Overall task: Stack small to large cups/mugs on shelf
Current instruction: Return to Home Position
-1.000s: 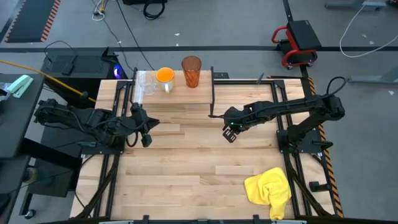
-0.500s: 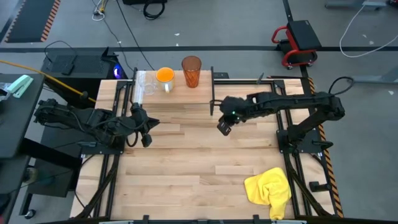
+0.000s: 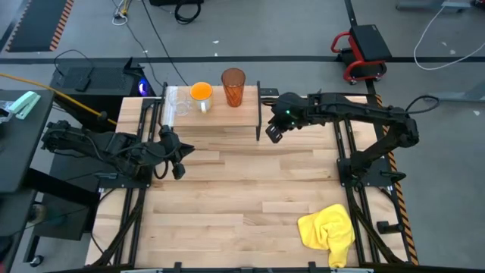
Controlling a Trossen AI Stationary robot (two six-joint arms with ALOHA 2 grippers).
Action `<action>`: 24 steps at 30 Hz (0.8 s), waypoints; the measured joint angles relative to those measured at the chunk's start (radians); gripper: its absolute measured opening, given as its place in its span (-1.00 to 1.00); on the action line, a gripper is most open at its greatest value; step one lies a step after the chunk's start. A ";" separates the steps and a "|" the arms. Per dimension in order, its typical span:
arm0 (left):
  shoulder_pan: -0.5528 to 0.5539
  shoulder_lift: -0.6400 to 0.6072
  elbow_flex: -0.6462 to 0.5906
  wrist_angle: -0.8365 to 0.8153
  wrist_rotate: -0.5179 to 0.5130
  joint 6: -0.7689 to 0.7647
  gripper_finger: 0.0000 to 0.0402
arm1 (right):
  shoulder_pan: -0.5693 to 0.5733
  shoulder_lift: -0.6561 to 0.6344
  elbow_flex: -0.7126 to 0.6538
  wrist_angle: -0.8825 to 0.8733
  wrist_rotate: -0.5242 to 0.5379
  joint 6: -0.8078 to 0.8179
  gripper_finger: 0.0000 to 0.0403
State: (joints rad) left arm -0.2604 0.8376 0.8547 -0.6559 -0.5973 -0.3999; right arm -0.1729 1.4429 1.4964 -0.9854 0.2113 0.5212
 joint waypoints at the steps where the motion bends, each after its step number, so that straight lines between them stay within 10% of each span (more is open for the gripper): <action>1: 0.000 0.000 0.000 0.000 0.000 0.000 -0.77 | -0.006 0.000 -0.002 -0.019 0.000 0.001 -0.98; 13: 0.000 0.000 0.000 -0.003 0.000 0.003 -0.77 | 0.166 0.000 -0.003 -0.055 0.039 0.010 -0.93; 24: 0.000 0.000 0.000 -0.016 0.000 0.019 -0.80 | 0.508 -0.006 -0.098 -0.010 0.323 0.168 -0.92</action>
State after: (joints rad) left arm -0.2605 0.8378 0.8551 -0.6718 -0.5973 -0.3810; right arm 0.3346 1.4367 1.3980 -0.9956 0.5344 0.6891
